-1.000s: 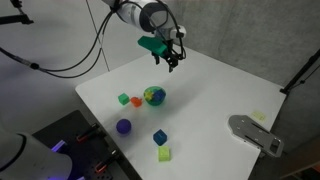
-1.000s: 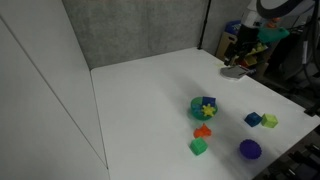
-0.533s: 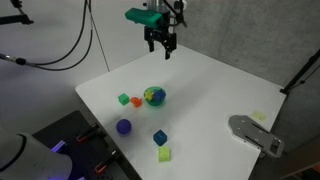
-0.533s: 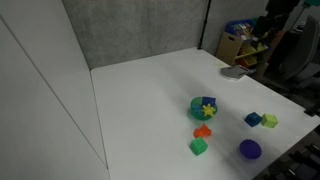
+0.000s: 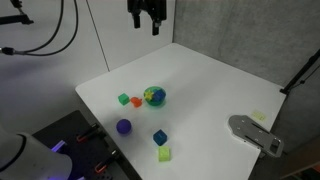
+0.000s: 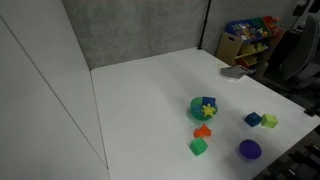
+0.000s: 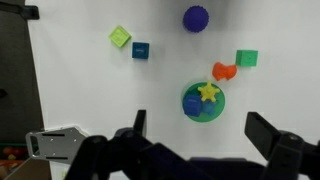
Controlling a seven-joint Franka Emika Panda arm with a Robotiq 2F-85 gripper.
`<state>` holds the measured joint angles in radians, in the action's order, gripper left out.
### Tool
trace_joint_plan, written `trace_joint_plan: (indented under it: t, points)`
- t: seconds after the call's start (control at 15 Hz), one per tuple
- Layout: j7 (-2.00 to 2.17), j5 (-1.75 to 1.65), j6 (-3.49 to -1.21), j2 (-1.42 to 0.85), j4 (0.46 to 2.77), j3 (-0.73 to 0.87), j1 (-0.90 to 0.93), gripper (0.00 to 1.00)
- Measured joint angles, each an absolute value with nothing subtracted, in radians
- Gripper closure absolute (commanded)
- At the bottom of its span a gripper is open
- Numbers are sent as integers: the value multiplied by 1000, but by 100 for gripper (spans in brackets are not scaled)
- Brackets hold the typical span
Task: Put the star shaped toy in the bowl
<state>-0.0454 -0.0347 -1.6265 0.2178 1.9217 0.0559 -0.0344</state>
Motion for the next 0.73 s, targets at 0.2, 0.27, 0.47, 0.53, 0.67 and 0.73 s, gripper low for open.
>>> trace_joint_plan:
  t: [0.2, 0.27, 0.47, 0.53, 0.67, 0.73]
  points:
    - [-45, -42, -1577, 225, 1886, 56, -34, 0]
    - [-45, -44, -1576, 225, 1886, 56, -34, 0]
    - [-45, -44, -1576, 221, 1888, 56, -34, 0]
    - [-45, -44, -1577, 220, 1888, 56, -34, 0]
    - [-45, -44, -1577, 220, 1888, 56, -34, 0]
    - [-45, -44, -1577, 220, 1888, 56, -34, 0]
